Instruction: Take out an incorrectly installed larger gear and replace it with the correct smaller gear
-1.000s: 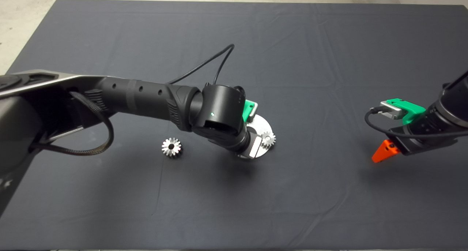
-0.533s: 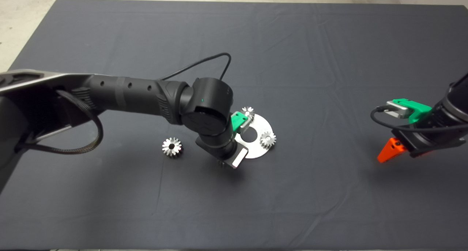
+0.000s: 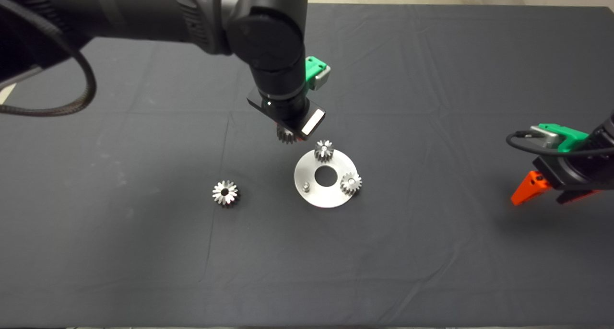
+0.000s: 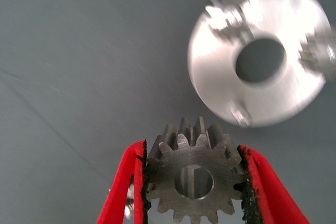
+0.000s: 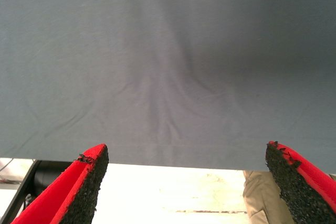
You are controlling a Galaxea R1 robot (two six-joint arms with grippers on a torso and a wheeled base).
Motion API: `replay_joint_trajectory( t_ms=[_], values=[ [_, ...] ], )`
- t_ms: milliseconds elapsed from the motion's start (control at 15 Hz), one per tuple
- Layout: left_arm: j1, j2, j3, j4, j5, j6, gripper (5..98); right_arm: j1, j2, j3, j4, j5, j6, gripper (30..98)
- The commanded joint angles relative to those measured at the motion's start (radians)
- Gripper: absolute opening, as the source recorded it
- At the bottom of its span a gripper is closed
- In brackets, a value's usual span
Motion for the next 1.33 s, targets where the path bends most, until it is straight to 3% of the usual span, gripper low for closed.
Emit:
replay_joint_trajectory(
  t_ms=[0, 133, 200, 267, 333, 400, 533, 667, 800, 1000, 1267],
  values=[
    [-0.038, 0.022, 0.019, -0.104, 0.078, 0.068, 30.4, 0.01, -0.011, -0.031, 0.042, -0.089, -0.032, 79.2],
    [-0.035, 0.023, 0.037, -0.104, 0.073, 0.068, 30.4, 0.012, -0.008, -0.031, 0.043, -0.094, -0.033, 79.2],
    [-0.035, 0.022, 0.054, -0.104, 0.055, 0.066, 30.4, 0.012, -0.008, -0.03, 0.044, -0.094, -0.033, 79.2],
    [-0.033, 0.02, 0.082, -0.104, 0.022, 0.056, 30.4, 0.012, -0.011, -0.029, 0.044, -0.094, -0.032, 79.2],
    [-0.032, 0.019, 0.123, -0.098, -0.014, 0.021, 30.4, 0.012, -0.011, -0.029, 0.044, -0.094, -0.033, 79.2],
    [-0.026, 0.019, 0.146, -0.088, -0.02, -0.026, 30.4, 0.012, -0.011, -0.03, 0.044, -0.094, -0.042, 79.2],
    [-0.014, 0.01, 0.166, -0.029, -0.024, -0.088, 30.4, 0.012, -0.007, -0.044, 0.044, -0.094, -0.057, 79.2],
    [0.025, 0.009, 0.172, 0.046, -0.025, -0.154, 30.4, 0.012, 0.003, -0.07, 0.044, -0.093, -0.081, 79.2],
    [0.041, 0.009, 0.172, 0.096, -0.037, -0.193, 30.4, 0.012, 0.01, -0.077, 0.044, -0.094, -0.089, 79.2],
    [0.076, 0.009, 0.17, 0.192, -0.038, -0.23, 30.4, 0.014, 0.02, -0.083, 0.044, -0.094, -0.107, 79.2],
    [0.102, 0.014, 0.175, 0.225, -0.038, -0.241, 30.4, 0.014, 0.021, -0.103, 0.044, -0.097, -0.124, 79.2]
  ],
)
